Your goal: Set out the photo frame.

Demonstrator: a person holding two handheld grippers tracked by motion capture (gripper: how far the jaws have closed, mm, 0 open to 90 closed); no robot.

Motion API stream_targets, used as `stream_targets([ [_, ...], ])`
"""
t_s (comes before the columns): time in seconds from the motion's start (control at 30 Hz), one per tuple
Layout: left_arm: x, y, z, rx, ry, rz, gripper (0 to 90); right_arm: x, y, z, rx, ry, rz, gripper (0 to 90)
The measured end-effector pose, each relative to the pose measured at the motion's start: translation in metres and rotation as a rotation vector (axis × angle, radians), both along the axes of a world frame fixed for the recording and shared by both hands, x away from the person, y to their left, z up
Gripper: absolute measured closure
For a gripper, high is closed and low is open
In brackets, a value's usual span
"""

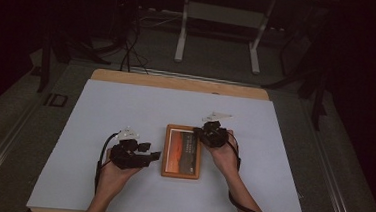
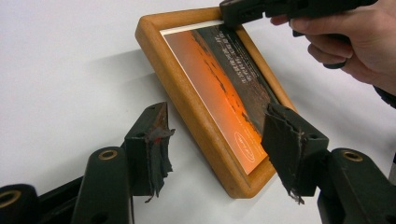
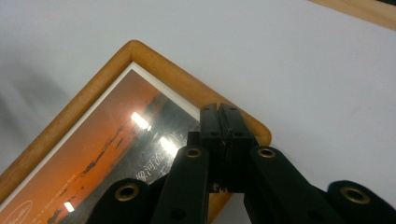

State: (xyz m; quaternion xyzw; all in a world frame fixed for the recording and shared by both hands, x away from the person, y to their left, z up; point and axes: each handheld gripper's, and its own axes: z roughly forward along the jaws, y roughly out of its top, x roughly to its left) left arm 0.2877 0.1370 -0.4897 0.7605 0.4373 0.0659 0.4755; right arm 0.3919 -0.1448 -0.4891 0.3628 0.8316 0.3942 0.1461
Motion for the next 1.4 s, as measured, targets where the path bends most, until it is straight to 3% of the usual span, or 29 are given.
stream_targets([
  [0.33,0.0,0.0,0.0,0.005,0.001,0.006,41.1,0.003,-0.004,-0.001,0.01,0.011,-0.015,89.8],
  [0.8,-0.002,-0.007,0.002,0.016,-0.008,-0.024,40.4,0.011,-0.023,-0.018,0.002,0.078,-0.078,89.9],
  [1.1,-0.005,-0.018,0.001,-0.009,-0.011,-0.053,32.2,0.013,-0.026,-0.023,-0.009,0.103,-0.074,90.0],
  [1.4,-0.008,-0.035,-0.003,0.037,-0.014,-0.083,22.8,0.014,-0.027,-0.023,-0.001,0.107,-0.079,90.0],
])
